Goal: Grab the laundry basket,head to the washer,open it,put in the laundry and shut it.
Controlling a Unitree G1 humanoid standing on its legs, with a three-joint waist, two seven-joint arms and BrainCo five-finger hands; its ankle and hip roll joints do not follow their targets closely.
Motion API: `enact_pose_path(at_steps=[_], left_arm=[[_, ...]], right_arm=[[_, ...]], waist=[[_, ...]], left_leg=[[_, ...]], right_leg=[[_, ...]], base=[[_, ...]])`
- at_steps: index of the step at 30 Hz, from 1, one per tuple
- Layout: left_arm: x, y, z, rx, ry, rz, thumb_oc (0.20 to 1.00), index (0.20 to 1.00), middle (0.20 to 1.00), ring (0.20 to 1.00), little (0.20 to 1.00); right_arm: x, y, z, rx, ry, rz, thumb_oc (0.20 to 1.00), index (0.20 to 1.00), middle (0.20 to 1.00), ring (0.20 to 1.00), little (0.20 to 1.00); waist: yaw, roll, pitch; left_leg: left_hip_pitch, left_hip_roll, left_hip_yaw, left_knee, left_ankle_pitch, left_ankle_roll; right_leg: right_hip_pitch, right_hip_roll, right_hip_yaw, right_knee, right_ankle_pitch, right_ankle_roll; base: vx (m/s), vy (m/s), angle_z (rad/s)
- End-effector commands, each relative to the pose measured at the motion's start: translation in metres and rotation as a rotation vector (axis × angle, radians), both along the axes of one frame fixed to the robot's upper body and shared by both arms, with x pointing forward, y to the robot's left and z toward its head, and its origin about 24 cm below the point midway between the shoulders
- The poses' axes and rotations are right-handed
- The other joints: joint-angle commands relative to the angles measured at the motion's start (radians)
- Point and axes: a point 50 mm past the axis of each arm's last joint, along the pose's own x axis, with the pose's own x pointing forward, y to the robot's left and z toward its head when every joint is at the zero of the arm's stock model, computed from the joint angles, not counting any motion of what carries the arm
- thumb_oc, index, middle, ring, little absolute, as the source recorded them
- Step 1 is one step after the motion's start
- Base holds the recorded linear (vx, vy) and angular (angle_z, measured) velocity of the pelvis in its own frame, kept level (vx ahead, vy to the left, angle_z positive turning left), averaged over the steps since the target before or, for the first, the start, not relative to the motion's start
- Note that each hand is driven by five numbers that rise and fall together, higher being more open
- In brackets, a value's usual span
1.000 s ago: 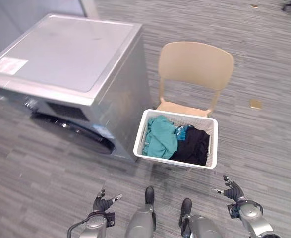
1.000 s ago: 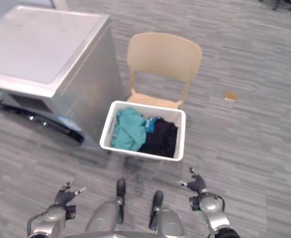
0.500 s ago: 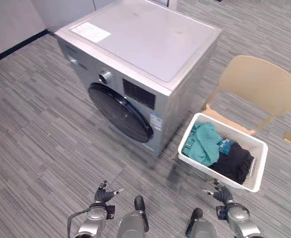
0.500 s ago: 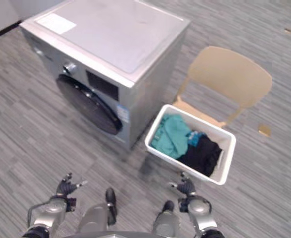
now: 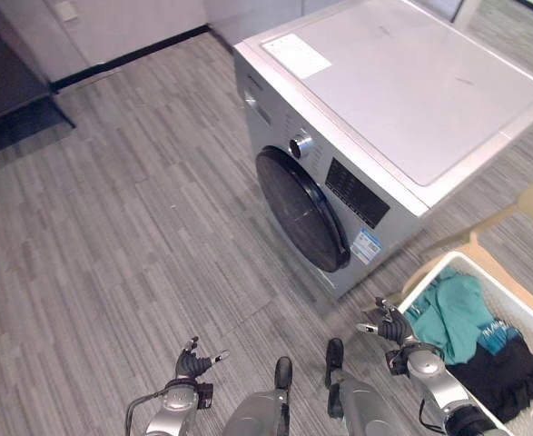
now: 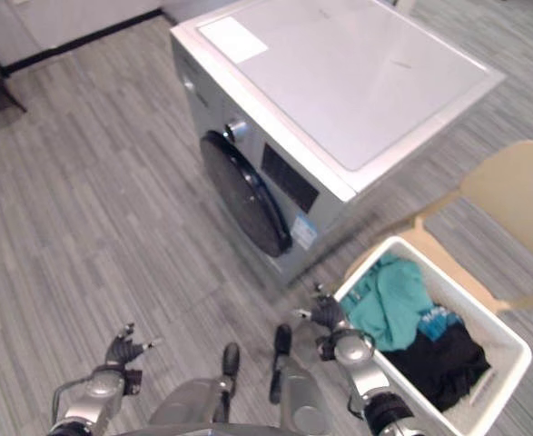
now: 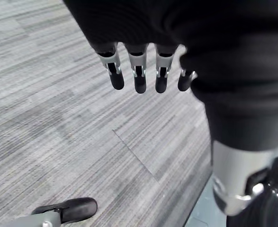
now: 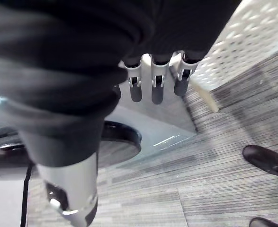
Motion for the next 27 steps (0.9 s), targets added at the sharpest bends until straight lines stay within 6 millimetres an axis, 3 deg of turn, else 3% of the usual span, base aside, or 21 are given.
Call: enact_pose_path(at_steps=[1, 5, 7, 8, 13, 17, 23, 27], left_arm=[[0.019, 0.000, 0.012, 0.046, -0.074, -0.059, 1.000, 1.000, 1.000, 1.000, 1.000], [0.023, -0.005, 0.013, 0.046, -0.091, -0.077, 1.000, 1.000, 1.000, 1.000, 1.000], [0.023, -0.006, 0.014, 0.048, -0.097, -0.082, 1.000, 1.000, 1.000, 1.000, 1.000], [0.022, -0.007, 0.014, 0.049, -0.099, -0.092, 1.000, 1.000, 1.000, 1.000, 1.000], [0.029, -0.014, 0.016, 0.050, -0.113, -0.138, 1.000, 1.000, 1.000, 1.000, 1.000], [0.034, -0.016, 0.019, 0.051, -0.132, -0.155, 1.000, 1.000, 1.000, 1.000, 1.000], [0.042, -0.025, 0.024, 0.046, -0.173, -0.153, 1.000, 1.000, 1.000, 1.000, 1.000], [0.050, -0.029, 0.029, 0.049, -0.211, -0.148, 1.000, 1.000, 1.000, 1.000, 1.000]], right_arm=[[0.015, 0.005, 0.023, -0.021, -0.126, 0.083, 1.000, 1.000, 1.000, 1.000, 1.000], [0.041, 0.006, 0.058, -0.074, -0.294, 0.088, 1.000, 1.000, 1.000, 1.000, 1.000], [0.045, 0.006, 0.064, -0.075, -0.321, 0.088, 1.000, 1.000, 1.000, 1.000, 1.000], [0.055, 0.002, 0.077, -0.096, -0.381, 0.067, 1.000, 1.000, 1.000, 1.000, 1.000], [0.075, -0.014, 0.104, -0.093, -0.483, -0.052, 1.000, 1.000, 1.000, 1.000, 1.000], [0.088, -0.017, 0.119, -0.093, -0.530, -0.096, 1.000, 1.000, 1.000, 1.000, 1.000], [0.107, -0.008, 0.157, -0.118, -0.709, -0.191, 1.000, 1.000, 1.000, 1.000, 1.000], [0.110, 0.000, 0.165, -0.093, -0.753, -0.220, 1.000, 1.000, 1.000, 1.000, 1.000]], waist=[[0.011, -0.005, -0.018], [0.031, 0.017, -0.010], [0.036, 0.020, -0.006], [0.051, 0.029, 0.007], [0.069, 0.040, 0.031], [0.078, 0.042, 0.046], [0.100, 0.048, 0.071], [0.107, 0.055, 0.089]], left_leg=[[-0.043, 0.026, 0.013, 0.071, -0.047, -0.045], [-0.089, 0.027, -0.023, 0.070, -0.023, -0.063], [-0.098, 0.028, -0.029, 0.072, -0.020, -0.066], [-0.115, 0.028, -0.043, 0.075, -0.011, -0.075], [-0.183, 0.028, -0.046, 0.079, 0.013, -0.091], [-0.211, 0.039, -0.019, 0.081, 0.016, -0.093], [-0.240, 0.032, -0.015, 0.078, 0.019, -0.082], [-0.240, 0.021, -0.019, 0.078, 0.015, -0.074]], right_leg=[[0.024, -0.015, -0.004, 0.050, -0.152, 0.065], [0.019, -0.032, -0.073, 0.032, -0.158, 0.057], [0.018, -0.035, -0.085, 0.031, -0.159, 0.056], [0.014, -0.038, -0.106, 0.036, -0.164, 0.051], [-0.014, -0.059, -0.174, 0.022, -0.160, 0.053], [-0.030, -0.066, -0.188, 0.017, -0.150, 0.055], [-0.063, -0.074, -0.175, 0.030, -0.147, 0.059], [-0.069, -0.080, -0.167, 0.042, -0.152, 0.060]], base=[[0.02, -0.111, 0.37], [-0.03, -0.103, 0.51], [-0.04, -0.055, 0.41], [-0.05, -0.075, 0.45], [-0.05, -0.054, 0.46], [-0.02, -0.001, 0.39], [0.03, 0.083, -0.02], [0.03, 0.088, 0.01]])
